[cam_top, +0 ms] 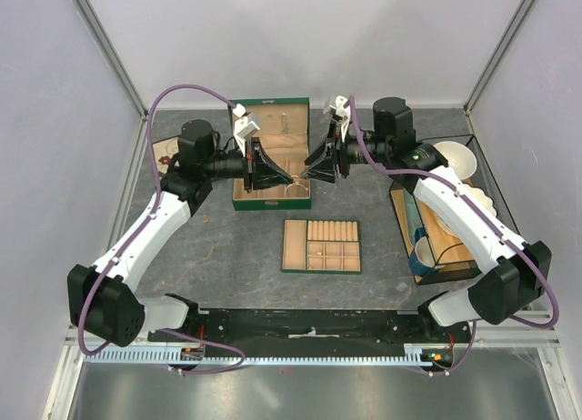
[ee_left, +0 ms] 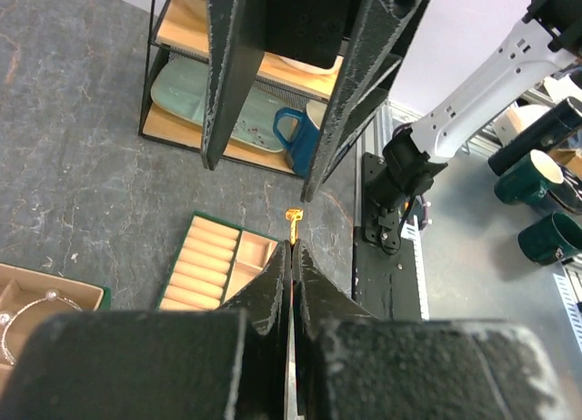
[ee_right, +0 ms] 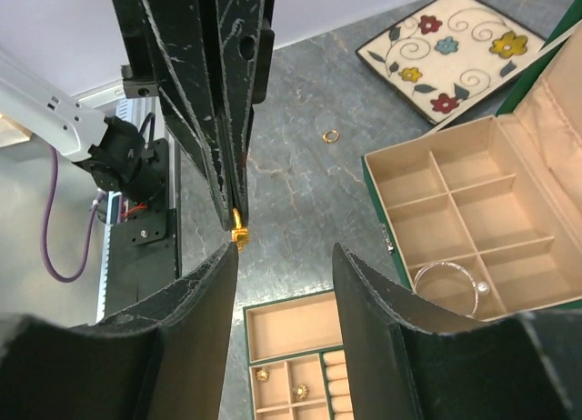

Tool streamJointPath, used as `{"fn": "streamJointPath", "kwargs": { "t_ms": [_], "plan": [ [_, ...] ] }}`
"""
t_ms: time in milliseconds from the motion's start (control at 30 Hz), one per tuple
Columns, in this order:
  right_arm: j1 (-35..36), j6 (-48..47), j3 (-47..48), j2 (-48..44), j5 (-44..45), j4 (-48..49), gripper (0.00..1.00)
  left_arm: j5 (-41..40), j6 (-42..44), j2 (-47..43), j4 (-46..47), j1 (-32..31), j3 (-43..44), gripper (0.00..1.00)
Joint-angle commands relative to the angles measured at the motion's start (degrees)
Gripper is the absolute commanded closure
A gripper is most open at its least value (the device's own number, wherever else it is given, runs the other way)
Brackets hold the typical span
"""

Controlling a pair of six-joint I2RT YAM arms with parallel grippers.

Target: Organize the mixed jewelry

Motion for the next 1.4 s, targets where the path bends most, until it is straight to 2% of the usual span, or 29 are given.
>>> {"fn": "streamJointPath", "kwargs": {
  "t_ms": [0, 200, 867, 1033, 1200, 1300, 1367],
  "plan": [
    [0.05, -2.68, 3.16, 0.14, -2.79, -2.69, 0.47, 2.52, 5.72, -2.24, -4.61, -0.49, 2.82, 0.98],
    [0.22, -1.63, 3.69, 0.93, -5.87, -2.87, 0.48, 2.44, 6.77, -1.8, -5.93, -0.85, 3.44, 0.98],
    [2.07, -0.84, 3.78, 2.69, -6.93, -2.96, 0.53, 2.52, 8.27, -0.66, -8.39, -2.16, 4.5, 0.98],
    [2.07, -0.66, 3.78, 2.77, -7.1, -2.96, 0.62, 2.52, 8.98, -0.65, -9.01, -2.25, 4.41, 0.98],
    [2.16, -0.57, 3.95, 2.77, -7.28, -2.96, 0.66, 2.35, 9.15, -0.65, -9.19, -2.43, 4.41, 0.99],
    [2.16, -0.4, 3.95, 2.77, -7.19, -2.96, 0.71, 2.35, 9.15, -0.57, -9.27, -2.52, 4.41, 0.98],
    [2.25, -0.31, 3.87, 2.86, -7.19, -2.96, 0.78, 2.35, 9.24, -0.57, -9.19, -2.6, 4.58, 0.98]
  ]
}}
